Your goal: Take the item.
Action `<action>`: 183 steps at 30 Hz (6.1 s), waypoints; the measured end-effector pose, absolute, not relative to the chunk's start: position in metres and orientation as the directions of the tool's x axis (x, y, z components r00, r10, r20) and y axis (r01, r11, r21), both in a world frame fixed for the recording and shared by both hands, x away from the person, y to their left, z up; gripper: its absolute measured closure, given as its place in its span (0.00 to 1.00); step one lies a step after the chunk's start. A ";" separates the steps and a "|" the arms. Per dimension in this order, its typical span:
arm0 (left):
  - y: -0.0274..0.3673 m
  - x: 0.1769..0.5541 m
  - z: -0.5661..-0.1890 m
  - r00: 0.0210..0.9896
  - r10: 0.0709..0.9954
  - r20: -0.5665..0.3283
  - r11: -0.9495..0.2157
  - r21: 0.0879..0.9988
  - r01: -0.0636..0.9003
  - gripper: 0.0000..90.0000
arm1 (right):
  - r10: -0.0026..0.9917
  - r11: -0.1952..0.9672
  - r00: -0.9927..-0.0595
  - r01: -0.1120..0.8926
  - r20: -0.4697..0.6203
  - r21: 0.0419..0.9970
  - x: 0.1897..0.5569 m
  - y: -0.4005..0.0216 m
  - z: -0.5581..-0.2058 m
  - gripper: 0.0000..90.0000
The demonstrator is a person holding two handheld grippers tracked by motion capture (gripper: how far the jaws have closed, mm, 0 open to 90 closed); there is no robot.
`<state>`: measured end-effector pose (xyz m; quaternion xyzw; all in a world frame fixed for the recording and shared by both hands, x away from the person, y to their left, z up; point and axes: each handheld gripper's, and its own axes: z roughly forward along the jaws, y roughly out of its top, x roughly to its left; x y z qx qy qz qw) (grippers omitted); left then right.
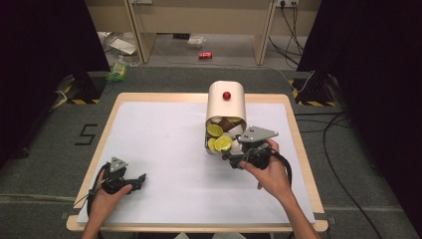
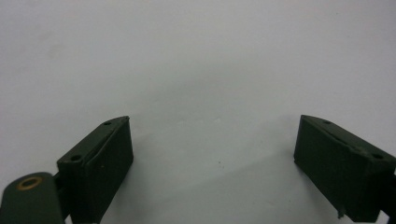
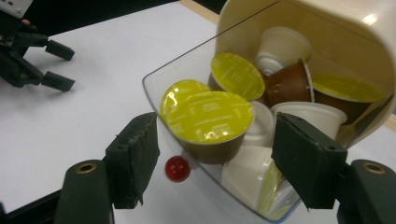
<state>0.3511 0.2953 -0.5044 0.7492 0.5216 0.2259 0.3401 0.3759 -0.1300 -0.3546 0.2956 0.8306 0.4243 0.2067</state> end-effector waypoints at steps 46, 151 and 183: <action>0.295 0.351 -0.504 0.354 0.935 -0.016 -0.224 0.746 0.627 0.12 | 0.690 0.460 -0.724 0.452 0.014 0.764 0.417 -0.112 -0.370 0.46; 0.295 0.351 -0.505 0.354 0.935 -0.017 -0.223 0.746 0.627 0.12 | 0.862 0.370 -0.505 0.567 -0.044 0.736 0.454 -0.236 -0.437 0.60; 0.295 0.351 -0.504 0.354 0.935 -0.017 -0.224 0.746 0.627 0.12 | 0.867 0.342 -0.498 0.583 -0.008 0.737 0.470 -0.224 -0.470 0.59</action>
